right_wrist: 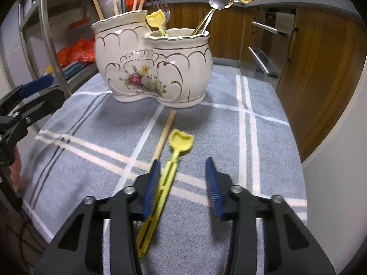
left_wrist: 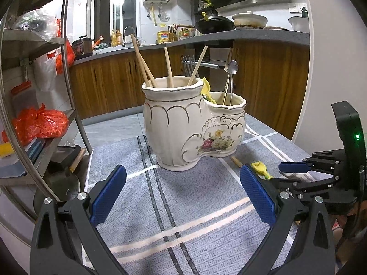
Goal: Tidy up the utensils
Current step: 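Grasp the yellow plastic utensil with the right gripper while the left grasps the chopstick, then lift and carry the yellow utensil and chopstick up over the holder's cups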
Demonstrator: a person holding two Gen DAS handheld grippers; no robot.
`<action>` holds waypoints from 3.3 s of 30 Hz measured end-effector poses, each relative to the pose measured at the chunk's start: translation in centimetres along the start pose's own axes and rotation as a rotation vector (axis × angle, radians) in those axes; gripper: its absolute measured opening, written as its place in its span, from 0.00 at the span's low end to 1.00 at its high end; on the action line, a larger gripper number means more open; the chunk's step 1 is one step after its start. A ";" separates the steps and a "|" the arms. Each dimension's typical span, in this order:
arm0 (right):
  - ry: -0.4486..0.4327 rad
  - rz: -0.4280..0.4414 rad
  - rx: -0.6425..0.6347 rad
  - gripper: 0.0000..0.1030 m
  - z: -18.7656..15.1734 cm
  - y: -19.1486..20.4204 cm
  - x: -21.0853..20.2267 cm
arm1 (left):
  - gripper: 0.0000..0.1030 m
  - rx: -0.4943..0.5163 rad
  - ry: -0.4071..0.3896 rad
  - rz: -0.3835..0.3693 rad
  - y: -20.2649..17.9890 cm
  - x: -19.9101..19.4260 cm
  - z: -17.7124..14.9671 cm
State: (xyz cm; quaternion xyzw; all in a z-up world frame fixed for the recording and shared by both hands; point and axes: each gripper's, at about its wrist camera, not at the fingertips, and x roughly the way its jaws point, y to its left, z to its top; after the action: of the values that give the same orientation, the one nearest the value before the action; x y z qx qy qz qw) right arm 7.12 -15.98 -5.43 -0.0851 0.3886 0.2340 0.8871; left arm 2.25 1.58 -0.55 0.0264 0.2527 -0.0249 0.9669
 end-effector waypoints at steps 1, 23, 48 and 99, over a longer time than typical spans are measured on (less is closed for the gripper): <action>0.003 -0.004 0.002 0.37 0.1 0.0 0.1 | 0.95 0.000 0.001 -0.001 0.0 0.0 0.0; -0.100 0.021 0.078 0.10 1.1 -3.2 -1.1 | 0.95 0.027 0.113 -0.092 -3.5 1.8 -0.2; -0.238 0.029 0.174 0.10 0.8 -6.1 -4.6 | 0.34 0.056 0.347 -0.046 -12.2 5.6 -1.6; -0.622 0.103 0.137 0.10 10.3 -1.5 -6.4 | 0.05 -0.041 -0.273 -0.282 3.8 -1.1 8.8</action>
State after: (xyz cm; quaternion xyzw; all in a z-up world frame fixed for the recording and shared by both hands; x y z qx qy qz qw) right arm 10.79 -16.13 6.21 0.0700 0.1174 0.2668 0.9540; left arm 5.80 4.82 7.82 -0.0325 0.1211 -0.1584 0.9794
